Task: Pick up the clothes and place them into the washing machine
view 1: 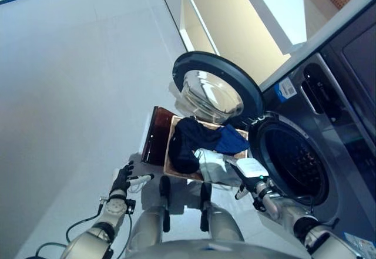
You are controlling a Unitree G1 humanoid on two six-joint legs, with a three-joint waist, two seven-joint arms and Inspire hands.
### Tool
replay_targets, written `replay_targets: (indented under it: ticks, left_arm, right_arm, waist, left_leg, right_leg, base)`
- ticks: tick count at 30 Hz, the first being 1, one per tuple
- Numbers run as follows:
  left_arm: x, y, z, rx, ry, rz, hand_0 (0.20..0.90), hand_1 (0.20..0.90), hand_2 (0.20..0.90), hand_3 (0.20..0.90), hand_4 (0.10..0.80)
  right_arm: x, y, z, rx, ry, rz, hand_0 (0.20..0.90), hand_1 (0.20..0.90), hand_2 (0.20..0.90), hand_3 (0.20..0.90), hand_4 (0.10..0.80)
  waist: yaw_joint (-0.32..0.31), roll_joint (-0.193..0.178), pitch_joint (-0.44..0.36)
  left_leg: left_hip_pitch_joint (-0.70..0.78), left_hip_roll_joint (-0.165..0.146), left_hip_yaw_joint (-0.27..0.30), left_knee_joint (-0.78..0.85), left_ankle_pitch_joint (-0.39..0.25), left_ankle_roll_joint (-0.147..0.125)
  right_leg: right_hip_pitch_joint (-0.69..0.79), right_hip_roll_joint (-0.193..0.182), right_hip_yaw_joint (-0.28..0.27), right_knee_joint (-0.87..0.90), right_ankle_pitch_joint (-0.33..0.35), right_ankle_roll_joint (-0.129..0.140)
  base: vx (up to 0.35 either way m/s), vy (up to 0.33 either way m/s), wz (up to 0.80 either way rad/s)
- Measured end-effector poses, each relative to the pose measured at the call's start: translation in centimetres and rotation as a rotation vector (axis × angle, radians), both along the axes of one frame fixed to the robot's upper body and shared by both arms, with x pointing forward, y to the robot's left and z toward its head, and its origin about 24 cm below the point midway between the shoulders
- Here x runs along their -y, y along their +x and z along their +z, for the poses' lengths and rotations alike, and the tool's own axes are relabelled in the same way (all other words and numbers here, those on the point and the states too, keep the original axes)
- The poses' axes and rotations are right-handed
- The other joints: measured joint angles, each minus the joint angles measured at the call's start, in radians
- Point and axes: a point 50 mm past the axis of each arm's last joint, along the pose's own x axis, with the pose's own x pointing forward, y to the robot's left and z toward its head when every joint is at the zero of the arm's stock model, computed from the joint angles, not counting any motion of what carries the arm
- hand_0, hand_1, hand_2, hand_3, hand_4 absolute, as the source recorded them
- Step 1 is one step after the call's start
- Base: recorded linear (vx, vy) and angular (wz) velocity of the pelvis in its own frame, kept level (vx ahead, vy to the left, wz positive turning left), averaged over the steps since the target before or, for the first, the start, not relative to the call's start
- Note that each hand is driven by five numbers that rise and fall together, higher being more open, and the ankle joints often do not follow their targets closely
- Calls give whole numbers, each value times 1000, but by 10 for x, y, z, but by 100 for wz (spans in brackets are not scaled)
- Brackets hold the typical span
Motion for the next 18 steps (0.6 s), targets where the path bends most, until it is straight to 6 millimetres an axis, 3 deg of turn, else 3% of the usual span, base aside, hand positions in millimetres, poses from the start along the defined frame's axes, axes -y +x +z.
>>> replay_targets:
  ticks: [7, 18]
  left_arm:
    - [-1, -1, 0, -2, 5, -6, 900, 900, 900, 900, 800]
    - [2, 7, 4, 18, 18, -40, 900, 900, 900, 900, 800]
  right_arm:
    - [-6, 9, 3, 13, -7, 34, 900, 900, 900, 900, 800]
    - [-1, 27, 16, 78, -26, 30, 900, 900, 900, 900, 800]
  waist:
    - [4, -7, -25]
    - [6, 3, -18]
  left_leg:
    - [-52, -2, 5, 6, 8, 8]
    - [-106, -2, 2, 7, 16, -3]
  right_leg:
    - [-67, -2, 10, 22, -2, -1]
    - [-121, -3, 11, 30, 0, 0]
  base:
    - [-48, 10, -1]
    - [-1, -1, 1]
